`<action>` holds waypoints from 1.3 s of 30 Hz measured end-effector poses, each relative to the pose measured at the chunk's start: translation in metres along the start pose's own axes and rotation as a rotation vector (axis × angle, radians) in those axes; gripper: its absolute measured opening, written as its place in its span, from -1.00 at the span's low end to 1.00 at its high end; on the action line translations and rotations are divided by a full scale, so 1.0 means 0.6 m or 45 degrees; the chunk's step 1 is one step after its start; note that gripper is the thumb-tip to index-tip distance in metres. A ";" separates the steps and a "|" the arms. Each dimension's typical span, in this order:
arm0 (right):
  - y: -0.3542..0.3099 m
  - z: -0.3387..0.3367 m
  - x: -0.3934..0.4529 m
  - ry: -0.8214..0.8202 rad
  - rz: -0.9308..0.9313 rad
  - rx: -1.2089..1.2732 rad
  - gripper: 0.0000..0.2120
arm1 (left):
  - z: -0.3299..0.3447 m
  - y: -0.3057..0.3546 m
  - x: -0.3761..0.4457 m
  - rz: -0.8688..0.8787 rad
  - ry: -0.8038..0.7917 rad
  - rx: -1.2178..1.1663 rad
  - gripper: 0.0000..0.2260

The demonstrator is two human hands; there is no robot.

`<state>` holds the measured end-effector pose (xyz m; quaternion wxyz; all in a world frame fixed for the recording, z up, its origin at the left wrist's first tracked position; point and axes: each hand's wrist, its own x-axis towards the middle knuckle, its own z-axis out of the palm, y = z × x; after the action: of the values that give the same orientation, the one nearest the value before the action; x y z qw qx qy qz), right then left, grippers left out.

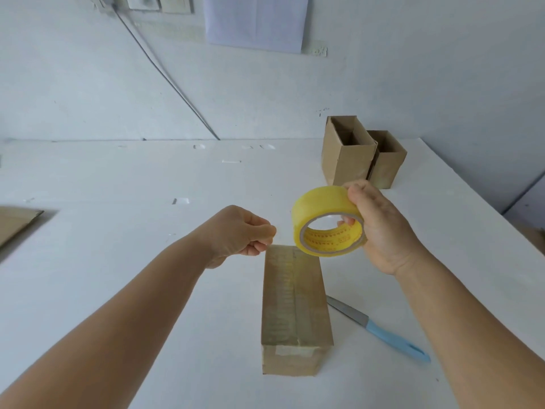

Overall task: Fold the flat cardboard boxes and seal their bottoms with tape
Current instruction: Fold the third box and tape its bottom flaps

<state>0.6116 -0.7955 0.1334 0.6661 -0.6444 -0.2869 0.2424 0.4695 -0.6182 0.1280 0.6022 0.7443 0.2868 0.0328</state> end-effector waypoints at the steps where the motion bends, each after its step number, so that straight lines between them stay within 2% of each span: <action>1: -0.001 -0.006 -0.001 0.020 -0.009 -0.079 -0.86 | -0.006 -0.004 -0.001 -0.008 0.016 0.031 -0.89; 4: 0.000 -0.027 -0.003 0.059 -0.036 -0.379 -0.81 | -0.023 -0.016 -0.003 -0.039 0.052 0.071 -0.88; 10: -0.003 -0.051 -0.015 0.050 0.021 -0.912 -0.94 | -0.039 -0.024 -0.004 -0.049 0.026 0.170 -0.92; 12: -0.002 -0.051 -0.018 0.052 0.055 -0.987 -0.94 | -0.042 -0.026 -0.002 -0.048 0.007 0.203 -0.93; 39: 0.063 -0.049 -0.016 -0.040 0.283 -1.039 -0.91 | -0.030 -0.071 0.024 -0.149 -0.028 0.230 -0.94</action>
<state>0.6269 -0.8217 0.0949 0.3217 -0.8785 -0.2983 0.1889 0.4581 -0.5912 0.0894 0.5367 0.7779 0.3248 -0.0366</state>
